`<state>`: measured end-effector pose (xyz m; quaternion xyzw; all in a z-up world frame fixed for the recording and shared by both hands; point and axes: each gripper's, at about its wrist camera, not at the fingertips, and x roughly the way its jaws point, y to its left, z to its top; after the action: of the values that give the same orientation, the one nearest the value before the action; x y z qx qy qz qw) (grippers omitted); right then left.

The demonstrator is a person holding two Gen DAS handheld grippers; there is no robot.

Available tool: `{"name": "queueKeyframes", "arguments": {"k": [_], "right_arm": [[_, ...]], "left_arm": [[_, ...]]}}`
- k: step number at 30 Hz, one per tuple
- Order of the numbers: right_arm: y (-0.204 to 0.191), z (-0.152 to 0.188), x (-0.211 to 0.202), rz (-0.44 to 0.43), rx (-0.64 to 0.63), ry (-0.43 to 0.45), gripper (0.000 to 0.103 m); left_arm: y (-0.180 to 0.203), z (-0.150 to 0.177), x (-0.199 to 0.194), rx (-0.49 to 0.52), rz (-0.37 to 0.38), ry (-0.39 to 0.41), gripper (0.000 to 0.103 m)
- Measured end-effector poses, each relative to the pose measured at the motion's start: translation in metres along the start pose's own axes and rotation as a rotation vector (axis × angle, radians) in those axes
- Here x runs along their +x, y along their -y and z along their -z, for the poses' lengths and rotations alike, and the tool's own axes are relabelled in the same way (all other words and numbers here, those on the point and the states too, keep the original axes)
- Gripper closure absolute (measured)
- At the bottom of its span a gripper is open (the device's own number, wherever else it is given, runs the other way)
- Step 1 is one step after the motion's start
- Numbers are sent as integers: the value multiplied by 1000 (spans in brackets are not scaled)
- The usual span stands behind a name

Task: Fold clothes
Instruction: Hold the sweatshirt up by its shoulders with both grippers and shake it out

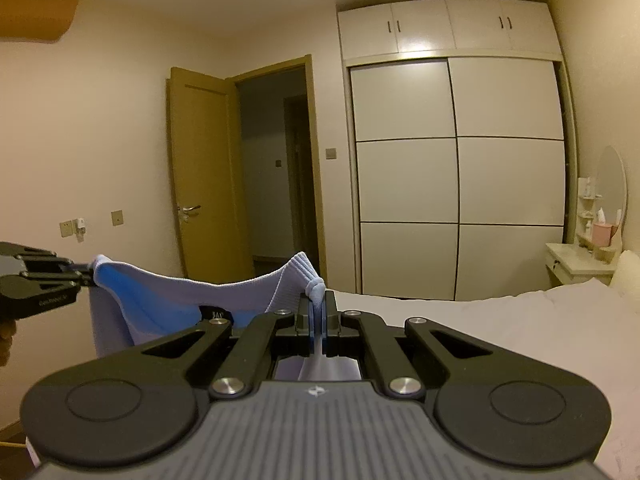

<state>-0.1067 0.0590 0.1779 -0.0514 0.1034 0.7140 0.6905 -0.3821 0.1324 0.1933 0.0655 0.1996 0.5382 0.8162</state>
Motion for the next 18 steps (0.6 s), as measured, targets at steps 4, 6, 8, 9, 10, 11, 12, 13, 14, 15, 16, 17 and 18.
{"name": "queueKeyframes", "arguments": {"k": [4, 6, 8, 9, 10, 11, 12, 13, 14, 15, 16, 17, 18], "right_arm": [[-2, 10, -24, -5, -15, -3, 101], [-3, 13, -36, -18, -24, 0, 101], [-6, 17, -50, -34, -34, 4, 101], [-8, 19, -57, -42, -40, 7, 101], [-10, 19, -64, -49, -50, 11, 101], [-12, 19, -70, -58, -59, 15, 101], [-14, 17, -76, -66, -68, 21, 101], [-16, 16, -82, -74, -76, 27, 101], [-18, 14, -88, -83, -85, 33, 101], [-20, 12, -93, -89, -95, 39, 101], [-21, 8, -97, -92, -105, 47, 101], [-22, 4, -100, -94, -115, 54, 101], [-22, 1, -101, -95, -122, 59, 101]], "left_arm": [[9, -1, -19, -3, -14, 24, 99], [12, 0, -32, -13, -19, 33, 99], [13, 0, -45, -25, -24, 40, 99], [12, 1, -53, -32, -25, 42, 99], [12, 1, -61, -39, -26, 45, 99], [11, 1, -68, -44, -26, 47, 99], [10, -2, -74, -45, -28, 53, 99], [8, -5, -80, -46, -29, 60, 99], [7, -8, -85, -43, -29, 71, 99], [5, -11, -88, -41, -26, 79, 99], [2, -16, -90, -39, -21, 89, 99], [0, -20, -90, -40, -15, 98, 99], [-2, -25, -87, -40, -6, 105, 99]]}}
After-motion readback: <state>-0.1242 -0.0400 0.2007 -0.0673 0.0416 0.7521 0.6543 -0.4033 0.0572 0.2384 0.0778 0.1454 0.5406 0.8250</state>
